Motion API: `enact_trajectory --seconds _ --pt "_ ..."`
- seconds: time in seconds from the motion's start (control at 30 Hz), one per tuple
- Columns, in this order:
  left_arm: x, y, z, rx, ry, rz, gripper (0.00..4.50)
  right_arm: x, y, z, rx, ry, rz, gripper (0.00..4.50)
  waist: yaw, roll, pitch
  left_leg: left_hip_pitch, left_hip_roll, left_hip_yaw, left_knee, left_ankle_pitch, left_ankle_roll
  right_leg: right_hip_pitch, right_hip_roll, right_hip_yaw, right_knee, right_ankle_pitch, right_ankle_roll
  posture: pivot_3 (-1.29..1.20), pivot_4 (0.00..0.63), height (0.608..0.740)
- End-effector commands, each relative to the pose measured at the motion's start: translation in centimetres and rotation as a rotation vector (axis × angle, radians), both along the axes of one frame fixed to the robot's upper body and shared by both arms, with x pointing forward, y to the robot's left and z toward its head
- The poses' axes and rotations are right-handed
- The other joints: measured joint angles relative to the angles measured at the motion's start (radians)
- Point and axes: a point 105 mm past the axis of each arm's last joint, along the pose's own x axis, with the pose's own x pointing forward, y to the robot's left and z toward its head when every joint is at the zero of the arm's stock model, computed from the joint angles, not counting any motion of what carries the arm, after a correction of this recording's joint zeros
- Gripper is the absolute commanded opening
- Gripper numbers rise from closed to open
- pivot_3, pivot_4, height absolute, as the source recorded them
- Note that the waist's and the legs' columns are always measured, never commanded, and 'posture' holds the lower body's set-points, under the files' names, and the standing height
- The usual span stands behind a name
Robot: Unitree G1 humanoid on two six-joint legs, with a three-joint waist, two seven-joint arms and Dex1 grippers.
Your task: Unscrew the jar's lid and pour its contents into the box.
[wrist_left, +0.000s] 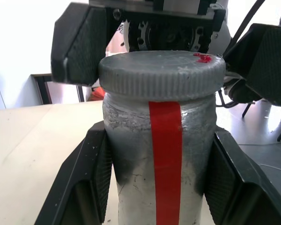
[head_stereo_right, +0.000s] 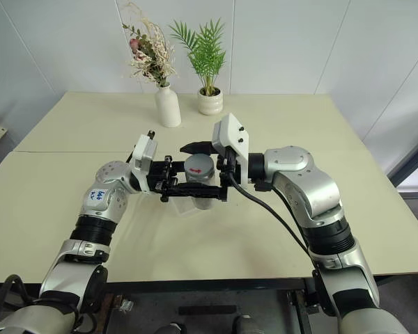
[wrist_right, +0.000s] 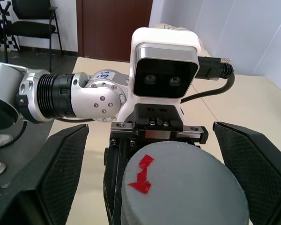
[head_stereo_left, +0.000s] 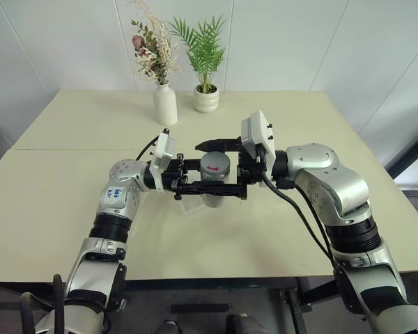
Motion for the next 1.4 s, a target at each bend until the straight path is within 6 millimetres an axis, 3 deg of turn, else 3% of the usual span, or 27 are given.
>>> enact_trajectory --seconds 0.03,0.2,0.77,1.2,1.4 --pt "-0.2 0.0 0.4 0.003 -0.044 0.007 2.21 -0.3 0.1 1.1 0.002 -0.058 0.013 4.47 0.0 0.0 0.0 0.0 0.0 0.0 0.0 0.0 0.0 0.0 0.0 0.0 0.0 0.0 0.0 0.0 0.15 0.74" --pt "-0.1 0.0 0.2 0.01 -0.06 0.017 2.21 0.0 0.3 1.1 0.004 -0.046 -0.003 4.47 0.0 0.0 0.0 -0.008 0.0 0.0 0.004 0.0 0.0 -0.008 0.0 0.0 0.003 0.0 0.0 0.0 0.15 0.74" --pt "-0.5 -0.4 0.2 0.003 -0.061 -0.007 2.21 1.4 0.4 1.6 0.012 -0.04 -0.03 4.47 -0.001 0.0 0.0 -0.008 0.0 0.0 0.005 0.0 0.0 -0.008 0.0 0.001 0.005 0.0 0.0 0.0 0.15 0.74" --pt "-0.2 -0.1 0.6 -0.019 -0.065 0.023 2.21 2.7 -1.6 1.7 -0.011 -0.047 -0.112 4.47 0.0 0.0 0.0 -0.008 0.0 0.0 0.005 0.0 0.0 -0.008 0.0 0.001 0.005 0.0 0.0 0.0 0.15 0.74" --pt "0.1 0.2 0.8 -0.026 -0.066 0.044 2.21 2.9 -3.5 1.4 -0.034 -0.049 -0.172 4.47 0.0 0.0 0.0 -0.008 0.0 0.001 0.005 0.0 0.0 -0.008 0.0 0.001 0.005 0.0 0.0 0.0 0.15 0.74"
